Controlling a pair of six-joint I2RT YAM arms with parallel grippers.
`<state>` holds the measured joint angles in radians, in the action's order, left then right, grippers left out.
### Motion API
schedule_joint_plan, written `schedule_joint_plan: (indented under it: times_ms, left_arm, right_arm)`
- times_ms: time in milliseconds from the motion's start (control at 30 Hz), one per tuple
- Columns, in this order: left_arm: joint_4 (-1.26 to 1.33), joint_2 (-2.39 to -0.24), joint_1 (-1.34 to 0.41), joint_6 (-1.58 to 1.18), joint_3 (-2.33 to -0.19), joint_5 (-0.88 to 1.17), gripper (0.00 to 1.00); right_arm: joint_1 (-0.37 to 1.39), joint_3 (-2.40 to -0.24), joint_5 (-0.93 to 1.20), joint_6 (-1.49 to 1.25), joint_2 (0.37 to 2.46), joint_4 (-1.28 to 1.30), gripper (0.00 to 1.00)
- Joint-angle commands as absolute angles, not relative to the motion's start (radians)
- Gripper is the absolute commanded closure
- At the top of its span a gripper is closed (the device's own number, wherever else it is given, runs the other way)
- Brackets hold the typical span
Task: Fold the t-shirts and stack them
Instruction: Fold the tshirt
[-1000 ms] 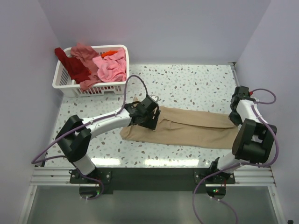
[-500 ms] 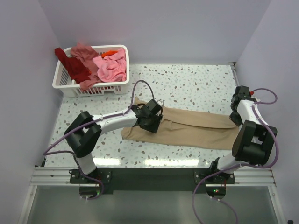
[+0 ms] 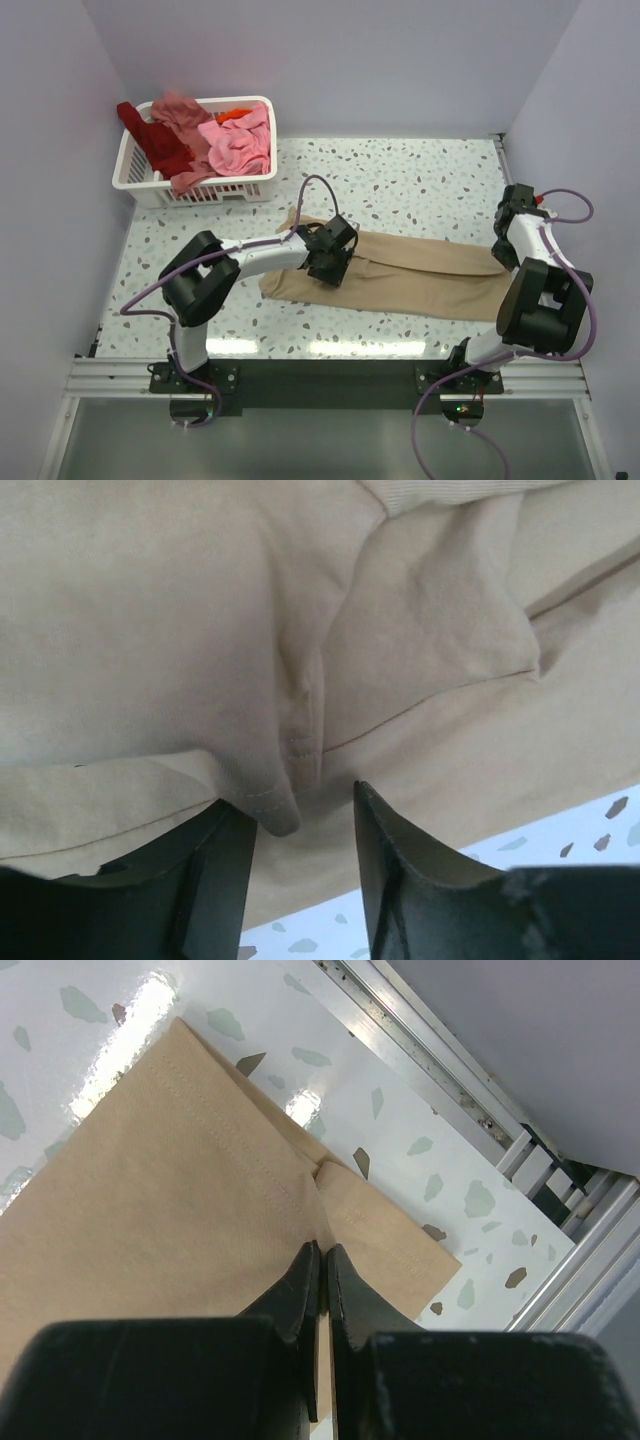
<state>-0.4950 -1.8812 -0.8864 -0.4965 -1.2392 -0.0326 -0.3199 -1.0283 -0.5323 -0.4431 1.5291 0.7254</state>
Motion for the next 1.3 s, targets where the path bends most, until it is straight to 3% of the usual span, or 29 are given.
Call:
schedule_joint_plan:
  times_ms: [0,533,733,867,1267]
  left_arm:
    - [-0.495,-1.902,-0.891,-0.544,-1.301,-0.106,0.54]
    - [-0.48,-1.91,-0.891,-0.568,-1.321,-0.156,0.6]
    - [-0.463,-1.914,-0.888,-0.565,-1.333,-0.146,0.77]
    - [-0.483,-1.913,-0.887,-0.569,-1.359,-0.114,0.99]
    - [-0.617,-1.855,-0.827,-0.606,-1.407,0.127,1.0]
  right_arm:
    - [-0.324,-1.043,-0.56,-0.433,1.494,0.724,1.0]
    - [-0.324,-1.025,-0.522,-0.426,1.493,0.712,1.0]
    - [-0.324,-1.022,-0.523,-0.426,1.488,0.71,1.0]
    - [-0.324,-1.025,-0.54,-0.425,1.48,0.712,1.0]
    - [-0.324,-1.029,-0.565,-0.428,1.489,0.719,1.0]
